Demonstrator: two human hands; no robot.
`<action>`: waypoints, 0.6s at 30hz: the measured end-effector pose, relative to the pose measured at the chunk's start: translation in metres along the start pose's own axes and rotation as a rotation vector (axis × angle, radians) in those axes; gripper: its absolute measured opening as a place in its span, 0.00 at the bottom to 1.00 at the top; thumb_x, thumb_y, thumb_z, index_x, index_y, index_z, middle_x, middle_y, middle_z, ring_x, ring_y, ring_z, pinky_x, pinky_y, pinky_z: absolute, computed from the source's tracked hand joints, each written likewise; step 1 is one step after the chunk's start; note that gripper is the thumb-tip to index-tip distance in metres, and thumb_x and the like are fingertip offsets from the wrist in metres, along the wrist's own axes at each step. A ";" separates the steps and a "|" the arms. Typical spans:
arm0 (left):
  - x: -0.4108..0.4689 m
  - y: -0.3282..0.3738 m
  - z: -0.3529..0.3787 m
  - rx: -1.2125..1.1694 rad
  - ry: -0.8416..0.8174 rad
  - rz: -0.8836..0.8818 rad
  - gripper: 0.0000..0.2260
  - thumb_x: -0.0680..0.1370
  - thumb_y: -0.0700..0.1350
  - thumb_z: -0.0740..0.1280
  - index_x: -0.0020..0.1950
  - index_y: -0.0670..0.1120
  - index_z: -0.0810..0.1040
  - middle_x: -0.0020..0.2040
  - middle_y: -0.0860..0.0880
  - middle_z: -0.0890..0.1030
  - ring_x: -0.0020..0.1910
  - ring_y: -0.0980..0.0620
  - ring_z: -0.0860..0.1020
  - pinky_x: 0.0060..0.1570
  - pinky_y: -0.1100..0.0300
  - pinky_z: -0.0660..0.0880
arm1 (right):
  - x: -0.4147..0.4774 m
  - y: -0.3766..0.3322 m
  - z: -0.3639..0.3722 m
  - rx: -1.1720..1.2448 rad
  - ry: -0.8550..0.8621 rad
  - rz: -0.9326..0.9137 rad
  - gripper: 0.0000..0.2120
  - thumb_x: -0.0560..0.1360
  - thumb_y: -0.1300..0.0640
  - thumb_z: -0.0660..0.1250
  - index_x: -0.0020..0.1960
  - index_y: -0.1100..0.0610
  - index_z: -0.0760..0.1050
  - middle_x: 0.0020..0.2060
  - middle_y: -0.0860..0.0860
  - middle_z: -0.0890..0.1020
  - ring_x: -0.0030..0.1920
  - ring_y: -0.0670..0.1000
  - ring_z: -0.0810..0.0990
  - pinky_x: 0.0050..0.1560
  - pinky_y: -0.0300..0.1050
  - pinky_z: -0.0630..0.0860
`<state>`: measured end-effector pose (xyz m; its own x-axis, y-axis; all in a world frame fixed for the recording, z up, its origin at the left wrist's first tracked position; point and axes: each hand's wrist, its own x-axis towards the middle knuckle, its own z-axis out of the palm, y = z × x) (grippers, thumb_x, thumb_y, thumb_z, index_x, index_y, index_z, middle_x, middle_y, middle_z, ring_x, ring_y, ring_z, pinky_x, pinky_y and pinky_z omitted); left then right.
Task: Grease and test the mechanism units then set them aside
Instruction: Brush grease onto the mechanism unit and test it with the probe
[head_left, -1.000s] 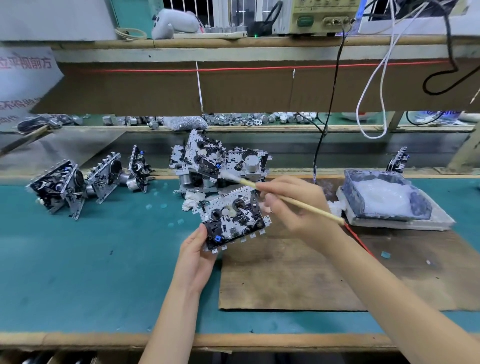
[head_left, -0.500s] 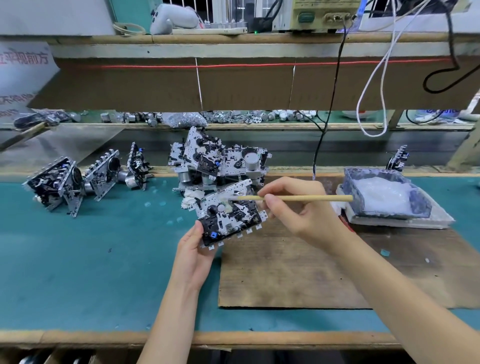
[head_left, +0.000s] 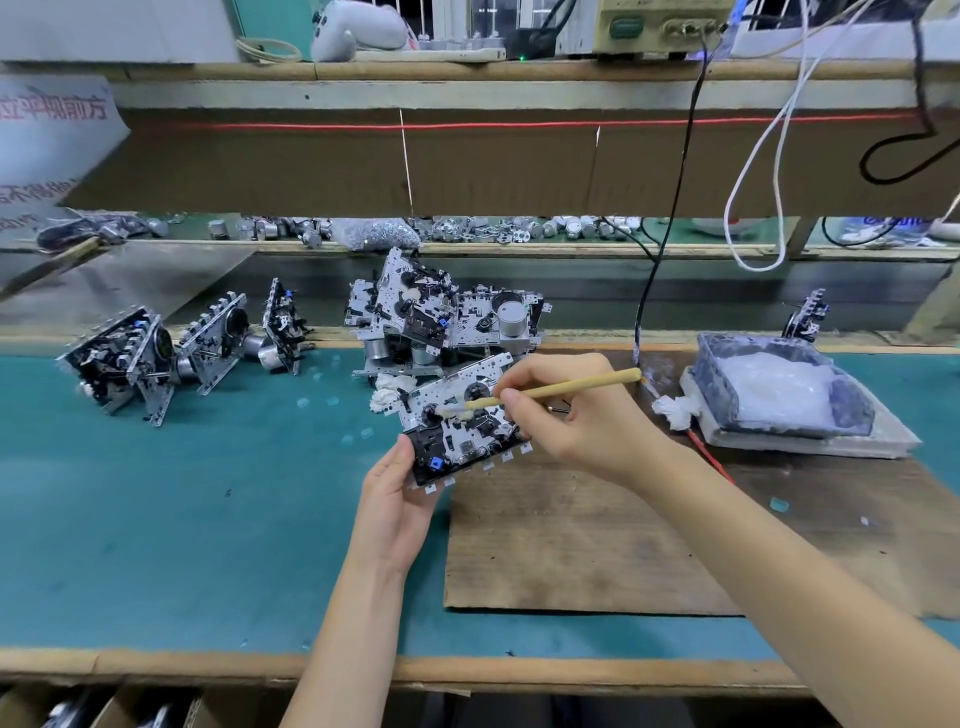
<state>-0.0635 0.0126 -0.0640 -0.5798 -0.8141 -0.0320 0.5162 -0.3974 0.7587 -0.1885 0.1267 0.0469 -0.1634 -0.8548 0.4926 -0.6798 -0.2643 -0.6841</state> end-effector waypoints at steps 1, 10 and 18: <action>0.000 0.000 0.000 -0.002 0.001 0.000 0.14 0.71 0.47 0.61 0.39 0.45 0.86 0.41 0.48 0.85 0.39 0.54 0.83 0.37 0.64 0.79 | 0.001 0.000 0.000 0.000 -0.001 0.001 0.05 0.74 0.69 0.65 0.42 0.66 0.78 0.28 0.60 0.78 0.28 0.50 0.69 0.27 0.33 0.63; 0.000 0.000 -0.001 -0.032 0.005 0.004 0.14 0.71 0.47 0.61 0.38 0.45 0.86 0.41 0.48 0.85 0.39 0.55 0.83 0.35 0.65 0.78 | 0.003 0.001 -0.003 -0.046 0.239 -0.175 0.09 0.73 0.65 0.63 0.49 0.65 0.80 0.34 0.57 0.81 0.34 0.57 0.79 0.36 0.54 0.75; 0.001 0.000 -0.001 -0.018 -0.010 0.008 0.15 0.72 0.47 0.60 0.41 0.45 0.86 0.44 0.48 0.85 0.42 0.55 0.83 0.39 0.64 0.79 | -0.003 0.001 0.000 0.015 0.151 -0.093 0.10 0.74 0.62 0.63 0.43 0.66 0.81 0.28 0.48 0.77 0.29 0.51 0.74 0.28 0.37 0.68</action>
<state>-0.0633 0.0118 -0.0642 -0.5822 -0.8128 -0.0195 0.5320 -0.3991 0.7468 -0.1888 0.1289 0.0443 -0.2068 -0.7496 0.6288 -0.6867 -0.3465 -0.6390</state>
